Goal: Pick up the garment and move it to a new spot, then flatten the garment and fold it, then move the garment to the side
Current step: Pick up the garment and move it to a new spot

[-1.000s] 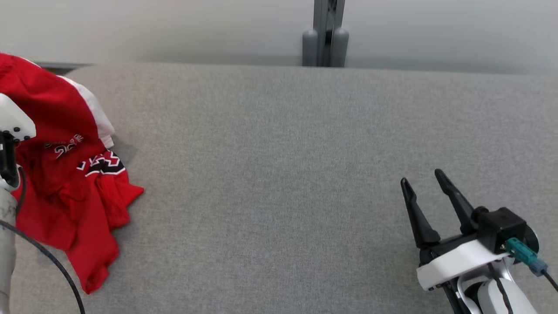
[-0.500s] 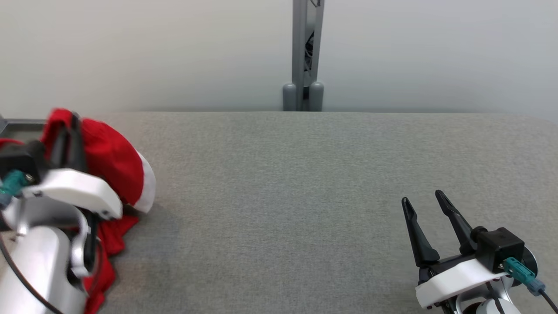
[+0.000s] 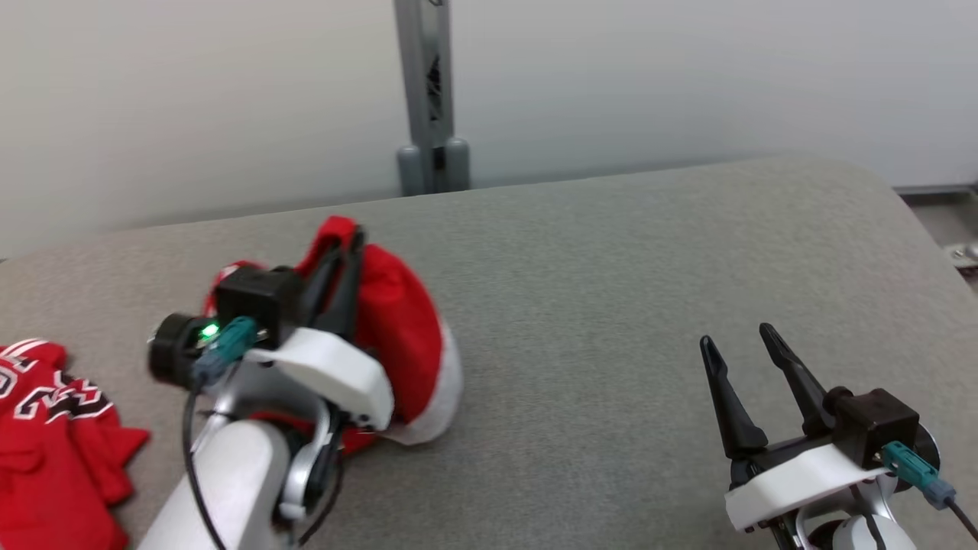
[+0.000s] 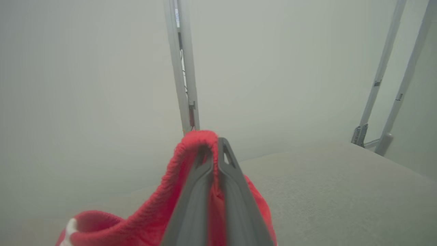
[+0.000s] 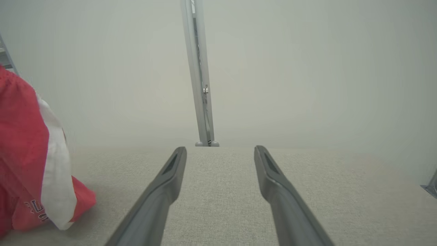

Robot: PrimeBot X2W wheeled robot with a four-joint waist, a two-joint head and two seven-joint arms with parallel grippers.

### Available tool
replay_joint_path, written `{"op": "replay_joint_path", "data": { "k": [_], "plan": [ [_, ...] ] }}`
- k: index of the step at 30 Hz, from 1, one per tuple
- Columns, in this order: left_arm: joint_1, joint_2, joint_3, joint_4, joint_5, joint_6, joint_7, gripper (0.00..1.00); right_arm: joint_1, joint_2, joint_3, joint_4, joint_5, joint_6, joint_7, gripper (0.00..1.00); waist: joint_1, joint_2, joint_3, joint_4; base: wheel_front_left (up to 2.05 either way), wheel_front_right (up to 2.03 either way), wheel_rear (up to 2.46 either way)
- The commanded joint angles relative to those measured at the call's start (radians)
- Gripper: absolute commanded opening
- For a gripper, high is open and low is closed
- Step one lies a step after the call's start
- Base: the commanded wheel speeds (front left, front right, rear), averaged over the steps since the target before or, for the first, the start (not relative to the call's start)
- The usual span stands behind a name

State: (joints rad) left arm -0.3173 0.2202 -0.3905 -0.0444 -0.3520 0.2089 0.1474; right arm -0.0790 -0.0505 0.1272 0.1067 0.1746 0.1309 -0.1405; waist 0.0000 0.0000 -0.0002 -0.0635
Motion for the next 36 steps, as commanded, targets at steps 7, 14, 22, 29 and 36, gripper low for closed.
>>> {"op": "replay_joint_path", "data": {
  "k": [7, 14, 22, 29, 36],
  "plan": [
    [-0.130, -0.095, -0.096, 0.170, 0.000, -0.071, -0.040, 0.00, -0.038, -0.004, 0.010, 0.003, 0.012, 0.000, -0.006, 1.00, 0.0000, 0.0000, 0.070, -0.184, 0.00, 0.00, 0.00],
    [-0.195, -0.146, -0.175, 0.363, -0.008, -0.116, -0.066, 0.00, -0.056, -0.003, 0.017, 0.025, 0.033, 0.000, -0.025, 1.00, 0.0000, 0.0000, 0.134, -0.287, 0.00, 0.00, 0.00],
    [-0.241, -0.168, -0.335, 0.575, -0.070, -0.171, -0.129, 0.00, -0.080, -0.002, 0.010, 0.061, 0.053, 0.000, -0.055, 1.00, 0.0000, 0.0000, 0.189, -0.335, 0.00, 0.00, 0.00],
    [-0.246, -0.168, -0.532, 0.607, -0.246, -0.176, -0.172, 0.00, -0.102, -0.002, 0.000, 0.089, 0.064, 0.000, -0.069, 1.00, 0.0000, 0.0000, 0.199, -0.323, 0.00, 0.00, 0.00],
    [-0.266, -0.167, -0.660, 0.576, -0.386, -0.164, -0.295, 1.00, -0.097, -0.002, -0.016, 0.100, 0.047, 0.000, -0.071, 1.00, 0.0000, 0.0000, 0.153, -0.278, 0.00, 0.00, 0.00]
  ]
}}
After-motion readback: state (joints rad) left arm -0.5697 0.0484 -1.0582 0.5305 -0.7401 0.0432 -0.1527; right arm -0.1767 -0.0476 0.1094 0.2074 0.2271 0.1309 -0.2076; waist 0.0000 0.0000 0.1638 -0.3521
